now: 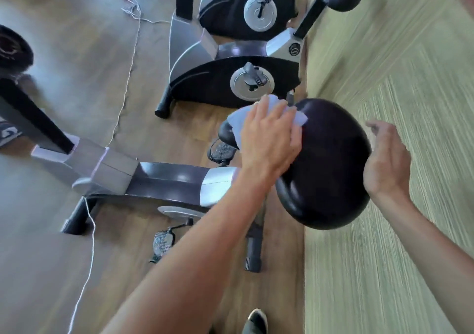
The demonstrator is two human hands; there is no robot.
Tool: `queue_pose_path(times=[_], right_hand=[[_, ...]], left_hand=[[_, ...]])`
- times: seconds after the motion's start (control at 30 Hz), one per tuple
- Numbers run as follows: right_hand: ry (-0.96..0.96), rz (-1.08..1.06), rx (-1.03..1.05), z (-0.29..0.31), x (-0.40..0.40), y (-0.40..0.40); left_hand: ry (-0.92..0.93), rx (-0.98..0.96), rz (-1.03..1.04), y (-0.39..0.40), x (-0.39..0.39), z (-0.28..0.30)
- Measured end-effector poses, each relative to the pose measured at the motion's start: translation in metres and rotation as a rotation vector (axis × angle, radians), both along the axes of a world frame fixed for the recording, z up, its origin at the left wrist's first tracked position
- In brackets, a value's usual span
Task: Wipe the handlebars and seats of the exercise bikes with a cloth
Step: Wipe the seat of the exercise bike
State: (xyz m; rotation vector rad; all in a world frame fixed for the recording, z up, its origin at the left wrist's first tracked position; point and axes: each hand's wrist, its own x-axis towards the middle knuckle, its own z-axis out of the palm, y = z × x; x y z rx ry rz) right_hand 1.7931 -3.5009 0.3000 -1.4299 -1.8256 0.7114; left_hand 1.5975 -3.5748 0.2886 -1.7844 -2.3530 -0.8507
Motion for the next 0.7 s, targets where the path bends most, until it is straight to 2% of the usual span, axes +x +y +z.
queue_pose_path(times=[0.03, 0.13, 0.17, 0.2, 0.27, 0.3, 0.33, 0.43, 0.47, 0.5, 0.57, 0.6, 0.7], right_hand=[[0.017, -0.005, 0.001, 0.002, 0.001, -0.001], [0.036, -0.032, -0.008, 0.005, -0.001, -0.004], [0.05, -0.049, -0.02, 0.006, 0.0, -0.006], [0.07, -0.069, -0.03, 0.007, 0.001, -0.007], [0.106, -0.092, -0.053, 0.009, 0.003, -0.011], [0.124, -0.101, -0.069, 0.009, 0.004, -0.013], [0.143, -0.117, -0.074, 0.011, 0.005, -0.014], [0.196, -0.139, -0.055, 0.009, 0.006, -0.017], [0.217, -0.148, -0.069, 0.007, 0.008, -0.018], [0.24, -0.151, -0.086, 0.004, 0.009, -0.019], [0.302, -0.165, -0.094, 0.0, 0.012, -0.018], [0.327, -0.182, -0.093, -0.001, 0.014, -0.014], [0.371, -0.218, -0.096, -0.007, 0.011, -0.004]], left_hand=[[-0.025, -0.015, -0.008, -0.001, 0.019, 0.001], [0.053, -0.013, -0.6, -0.039, 0.064, -0.013], [0.099, -0.008, -0.683, -0.031, 0.05, -0.014], [0.106, -0.001, -0.621, -0.011, 0.032, -0.009], [0.089, -0.108, -0.24, 0.029, 0.014, 0.008], [0.086, -0.158, -0.154, 0.035, 0.019, 0.012], [0.093, -0.168, -0.25, 0.032, 0.032, 0.009], [0.19, -0.126, -0.836, 0.006, 0.046, -0.006], [0.199, -0.124, -0.865, 0.02, 0.035, -0.006], [0.183, -0.102, -0.739, 0.04, 0.028, -0.002], [0.137, -0.208, -0.417, 0.06, 0.034, 0.014], [0.133, -0.204, -0.399, 0.058, 0.047, 0.014], [0.147, -0.182, -0.755, 0.016, 0.066, 0.01]])
